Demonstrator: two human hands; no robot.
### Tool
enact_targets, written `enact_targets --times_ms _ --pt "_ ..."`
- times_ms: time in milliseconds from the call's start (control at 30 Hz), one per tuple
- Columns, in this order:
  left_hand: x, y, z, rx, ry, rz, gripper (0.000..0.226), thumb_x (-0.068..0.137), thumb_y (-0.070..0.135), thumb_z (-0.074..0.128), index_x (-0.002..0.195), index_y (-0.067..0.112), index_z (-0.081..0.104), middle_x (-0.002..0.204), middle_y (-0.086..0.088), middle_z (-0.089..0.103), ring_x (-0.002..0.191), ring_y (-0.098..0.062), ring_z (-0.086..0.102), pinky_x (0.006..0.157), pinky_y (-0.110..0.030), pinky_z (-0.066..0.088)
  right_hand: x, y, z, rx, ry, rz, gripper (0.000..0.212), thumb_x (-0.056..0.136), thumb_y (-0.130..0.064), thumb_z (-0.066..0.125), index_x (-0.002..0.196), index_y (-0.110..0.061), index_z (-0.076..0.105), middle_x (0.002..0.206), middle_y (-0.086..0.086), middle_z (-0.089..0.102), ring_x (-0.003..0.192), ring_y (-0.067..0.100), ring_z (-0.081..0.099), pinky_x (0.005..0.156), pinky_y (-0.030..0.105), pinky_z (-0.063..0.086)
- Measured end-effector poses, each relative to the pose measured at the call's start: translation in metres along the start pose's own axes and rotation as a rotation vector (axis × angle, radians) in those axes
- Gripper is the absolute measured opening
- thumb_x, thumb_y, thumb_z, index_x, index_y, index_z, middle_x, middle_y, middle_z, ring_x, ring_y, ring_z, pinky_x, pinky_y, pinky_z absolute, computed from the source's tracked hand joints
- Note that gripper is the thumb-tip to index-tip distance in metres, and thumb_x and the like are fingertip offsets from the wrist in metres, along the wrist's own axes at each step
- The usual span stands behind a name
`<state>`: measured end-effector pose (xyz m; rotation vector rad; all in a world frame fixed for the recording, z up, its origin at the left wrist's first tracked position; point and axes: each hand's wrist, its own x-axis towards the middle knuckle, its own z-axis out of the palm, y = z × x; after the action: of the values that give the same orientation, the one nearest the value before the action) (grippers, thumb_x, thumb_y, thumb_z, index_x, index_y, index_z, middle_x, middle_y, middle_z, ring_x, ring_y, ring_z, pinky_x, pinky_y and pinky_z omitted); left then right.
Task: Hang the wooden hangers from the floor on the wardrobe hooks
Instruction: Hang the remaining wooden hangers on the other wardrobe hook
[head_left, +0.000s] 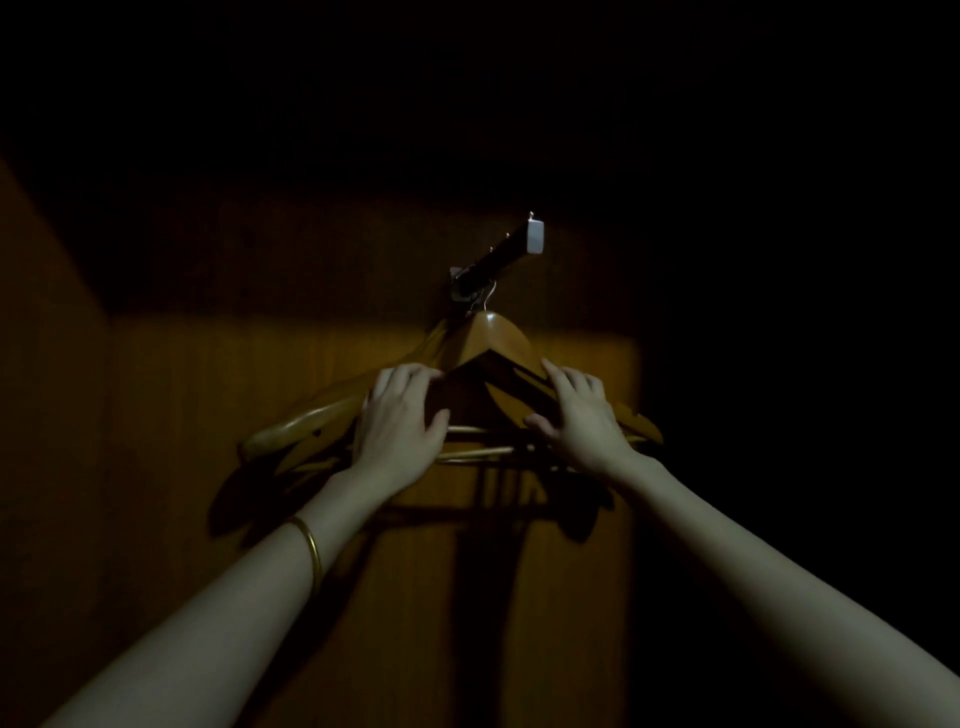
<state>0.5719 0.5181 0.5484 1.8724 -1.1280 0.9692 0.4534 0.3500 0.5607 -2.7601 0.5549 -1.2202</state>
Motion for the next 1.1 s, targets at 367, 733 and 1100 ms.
enact_targets --times_ms 367,733,1100 --pt "-0.107 0.054 0.039 -0.058 -0.228 -0.093 0.04 0.088 0.029 0.055 0.126 0.018 0.046 0.131 0.0 0.048 0.126 -0.016 0.037 0.104 -0.033 0.03 -0.098 0.032 0.022 0.134 -0.236 -0.072 0.066 0.09 -0.041 0.051 0.145 -0.019 0.023 0.149 0.004 0.032 0.138 0.028 0.022 0.112 0.046 0.027" --pt "-0.282 0.032 0.103 -0.127 -0.564 -0.377 0.035 0.091 0.03 0.051 0.123 0.018 0.048 0.127 -0.001 0.052 0.12 -0.017 0.046 0.1 -0.036 0.039 -0.25 0.073 0.141 0.299 -0.58 0.06 0.061 0.091 -0.04 0.05 0.143 -0.016 0.027 0.146 0.007 0.037 0.133 0.021 0.034 0.109 0.033 0.029" --pt "-0.556 -0.035 0.199 -0.223 -0.943 -0.725 0.047 0.082 0.041 0.046 0.117 0.011 0.053 0.111 -0.006 0.06 0.102 -0.023 0.059 0.082 -0.027 0.042 -0.496 0.116 0.335 0.388 -1.033 0.488 0.043 0.092 -0.035 0.051 0.128 -0.01 0.047 0.127 0.011 0.057 0.115 0.026 0.055 0.098 0.037 0.045"
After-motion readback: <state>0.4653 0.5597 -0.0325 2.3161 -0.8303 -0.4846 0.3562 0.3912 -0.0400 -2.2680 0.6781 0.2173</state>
